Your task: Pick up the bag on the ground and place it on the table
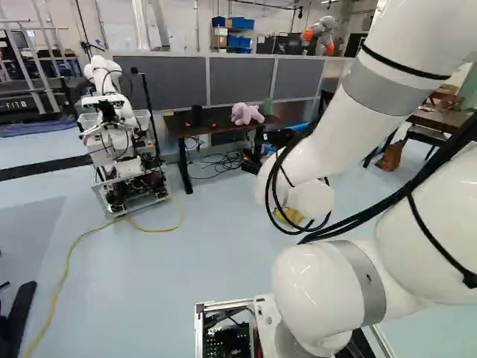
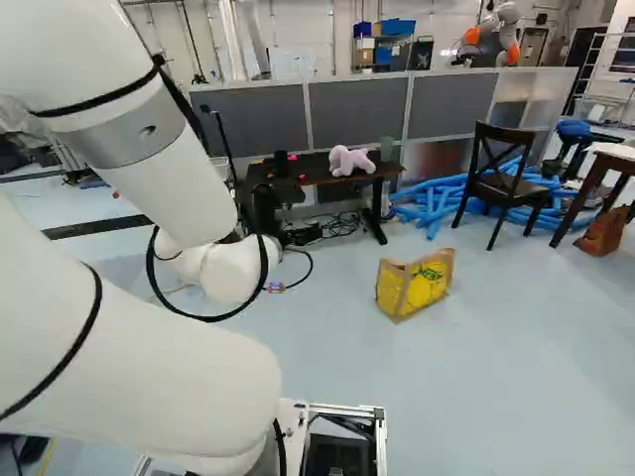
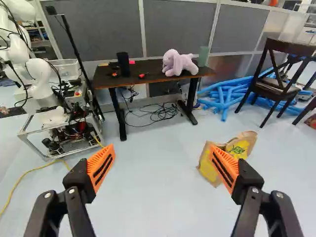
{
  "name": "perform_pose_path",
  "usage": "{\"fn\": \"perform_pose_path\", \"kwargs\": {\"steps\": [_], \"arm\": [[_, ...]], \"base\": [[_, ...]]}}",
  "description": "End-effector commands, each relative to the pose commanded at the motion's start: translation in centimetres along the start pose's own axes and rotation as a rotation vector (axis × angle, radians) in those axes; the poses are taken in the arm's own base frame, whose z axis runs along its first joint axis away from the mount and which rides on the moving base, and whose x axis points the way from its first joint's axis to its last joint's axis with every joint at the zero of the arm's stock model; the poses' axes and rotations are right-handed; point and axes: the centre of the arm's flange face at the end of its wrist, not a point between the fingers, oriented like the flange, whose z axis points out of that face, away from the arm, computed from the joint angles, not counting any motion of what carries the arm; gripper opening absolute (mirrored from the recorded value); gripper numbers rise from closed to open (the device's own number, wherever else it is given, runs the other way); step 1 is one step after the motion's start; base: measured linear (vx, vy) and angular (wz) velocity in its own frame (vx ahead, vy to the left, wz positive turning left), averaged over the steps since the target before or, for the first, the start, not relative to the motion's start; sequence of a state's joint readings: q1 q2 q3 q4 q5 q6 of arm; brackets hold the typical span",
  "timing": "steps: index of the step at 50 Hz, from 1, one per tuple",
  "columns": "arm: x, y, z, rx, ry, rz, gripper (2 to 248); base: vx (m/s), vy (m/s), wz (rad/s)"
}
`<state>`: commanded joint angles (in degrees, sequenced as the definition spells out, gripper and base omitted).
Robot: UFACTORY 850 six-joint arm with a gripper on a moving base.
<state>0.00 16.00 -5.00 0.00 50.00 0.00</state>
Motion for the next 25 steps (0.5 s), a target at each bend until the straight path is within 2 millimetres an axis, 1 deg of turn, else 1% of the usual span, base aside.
{"fn": "perform_pose_path", "kwargs": {"steps": [25], "arm": [[0.00,0.00,0.00,0.000,0.000,0.000,247]], "base": [[0.115,-0.083,-0.173]]}}
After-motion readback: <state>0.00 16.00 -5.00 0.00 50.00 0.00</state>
